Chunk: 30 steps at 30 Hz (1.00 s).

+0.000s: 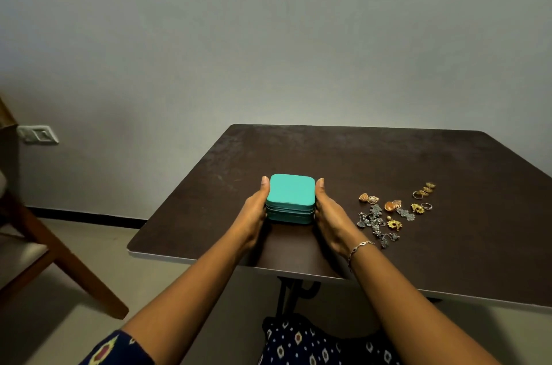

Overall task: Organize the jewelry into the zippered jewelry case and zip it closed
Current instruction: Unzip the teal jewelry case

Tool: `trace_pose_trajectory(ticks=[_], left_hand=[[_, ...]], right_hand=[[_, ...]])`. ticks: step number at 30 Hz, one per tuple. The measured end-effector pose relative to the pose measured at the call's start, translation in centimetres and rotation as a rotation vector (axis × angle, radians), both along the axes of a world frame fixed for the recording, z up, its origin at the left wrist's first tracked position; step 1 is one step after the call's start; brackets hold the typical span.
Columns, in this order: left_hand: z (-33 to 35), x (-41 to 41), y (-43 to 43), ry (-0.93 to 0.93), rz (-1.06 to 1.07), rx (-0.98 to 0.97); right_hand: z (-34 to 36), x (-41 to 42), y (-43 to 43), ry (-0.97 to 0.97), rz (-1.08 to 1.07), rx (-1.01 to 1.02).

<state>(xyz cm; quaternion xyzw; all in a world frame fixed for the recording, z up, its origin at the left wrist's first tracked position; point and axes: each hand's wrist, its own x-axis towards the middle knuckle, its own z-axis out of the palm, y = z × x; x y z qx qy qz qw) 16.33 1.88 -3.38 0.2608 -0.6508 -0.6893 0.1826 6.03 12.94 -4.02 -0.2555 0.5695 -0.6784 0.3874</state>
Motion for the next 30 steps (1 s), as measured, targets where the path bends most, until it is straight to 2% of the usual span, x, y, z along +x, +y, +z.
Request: trace_pose_trajectory(ticks=[5, 10, 14, 18, 23, 30], left_hand=[[-0.7, 0.3, -0.1, -0.013, 0.036, -0.017], [-1.4, 0.5, 0.6, -0.057, 0.101, -0.133], [-2.3, -0.1, 1.5, -0.096, 0.267, -0.362], [-2.8, -1.1, 1.8, -0.108, 0.337, -0.520], [-3.3, -2.1, 2.4, -0.115, 0.322, -0.660], [-4.0, -2.5, 2.4, -0.166, 0.326, -0.654]], right_hand=[[-0.5, 0.0, -0.2, 0.046, -0.019, 0.013], [-1.4, -0.9, -0.5, 0.087, -0.123, 0.032], [-1.3, -2.7, -1.2, 0.106, -0.281, 0.062], [-1.0, -4.9, -2.3, 0.157, -0.329, 0.086], [-1.8, -6.6, -3.5, 0.242, -0.250, 0.104], [-1.5, -8.0, -4.2, 0.515, -0.021, 0.113]])
